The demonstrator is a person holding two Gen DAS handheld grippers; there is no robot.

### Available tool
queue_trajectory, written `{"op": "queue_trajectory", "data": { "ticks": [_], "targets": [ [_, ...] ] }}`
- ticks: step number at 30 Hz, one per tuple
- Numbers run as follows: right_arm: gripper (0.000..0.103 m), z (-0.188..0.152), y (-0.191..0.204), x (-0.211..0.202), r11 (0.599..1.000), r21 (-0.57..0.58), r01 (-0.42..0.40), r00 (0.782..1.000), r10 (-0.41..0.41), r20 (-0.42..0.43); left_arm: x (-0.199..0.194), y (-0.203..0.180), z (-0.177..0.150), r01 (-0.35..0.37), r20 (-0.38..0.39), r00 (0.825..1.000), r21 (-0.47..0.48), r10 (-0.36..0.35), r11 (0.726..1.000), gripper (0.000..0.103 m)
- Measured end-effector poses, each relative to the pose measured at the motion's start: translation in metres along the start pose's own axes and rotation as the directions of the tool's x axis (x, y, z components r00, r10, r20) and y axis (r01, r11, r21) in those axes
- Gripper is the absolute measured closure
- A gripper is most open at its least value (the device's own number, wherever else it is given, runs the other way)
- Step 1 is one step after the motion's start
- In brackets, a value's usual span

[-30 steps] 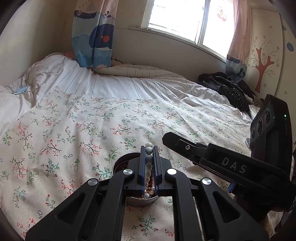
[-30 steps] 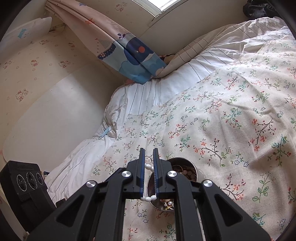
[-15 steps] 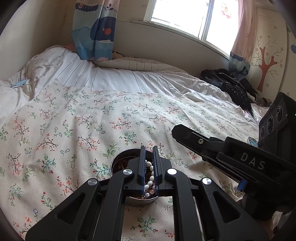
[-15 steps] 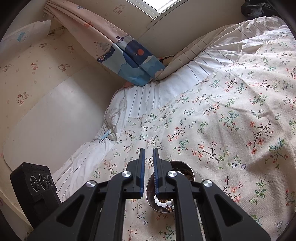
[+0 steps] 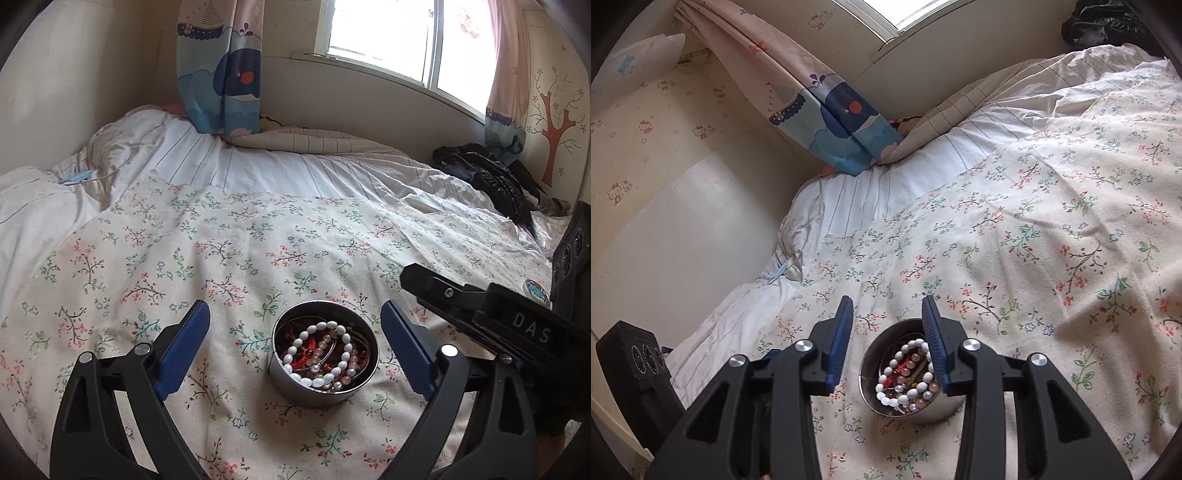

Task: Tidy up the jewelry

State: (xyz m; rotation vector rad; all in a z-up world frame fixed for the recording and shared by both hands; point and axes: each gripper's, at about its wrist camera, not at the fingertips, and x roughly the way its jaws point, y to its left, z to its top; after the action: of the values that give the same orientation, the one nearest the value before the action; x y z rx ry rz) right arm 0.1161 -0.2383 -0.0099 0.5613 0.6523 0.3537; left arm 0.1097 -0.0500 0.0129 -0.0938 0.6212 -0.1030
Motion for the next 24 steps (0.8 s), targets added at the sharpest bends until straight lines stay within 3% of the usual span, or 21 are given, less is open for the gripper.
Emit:
{"op": "queue_trajectory", "data": {
  "ticks": [2, 5, 12, 20, 24],
  "targets": [
    [0.043, -0.007, 0.002, -0.008, 0.997, -0.033, 0.068, 0.998, -0.068, -0.012, -0.006, 0.006, -0.007, -0.028, -0.033, 0.999, -0.008, 0.028, 1.000, 0.010],
    [0.035, -0.018, 0.007, -0.020, 0.985, -0.097, 0.143, 0.989, -0.147, -0.034, -0.023, 0.014, -0.019, -0.070, -0.068, 0.995, -0.001, 0.069, 0.998, 0.008],
    [0.018, -0.060, 0.024, -0.069, 0.952, -0.235, 0.198, 0.977, -0.212, -0.036, -0.079, 0.023, -0.055, -0.111, -0.085, 0.990, 0.055, 0.115, 0.992, 0.008],
    [0.013, -0.104, 0.041, -0.123, 0.919, -0.316, 0.235, 0.964, -0.262, -0.044, -0.140, 0.023, -0.079, -0.114, -0.070, 0.990, 0.085, 0.120, 0.990, 0.008],
    [0.009, -0.118, 0.047, -0.147, 0.895, -0.347, 0.279, 0.954, -0.301, -0.010, -0.155, 0.022, -0.092, -0.115, -0.084, 0.989, 0.083, 0.122, 0.990, 0.008]
  ]
}}
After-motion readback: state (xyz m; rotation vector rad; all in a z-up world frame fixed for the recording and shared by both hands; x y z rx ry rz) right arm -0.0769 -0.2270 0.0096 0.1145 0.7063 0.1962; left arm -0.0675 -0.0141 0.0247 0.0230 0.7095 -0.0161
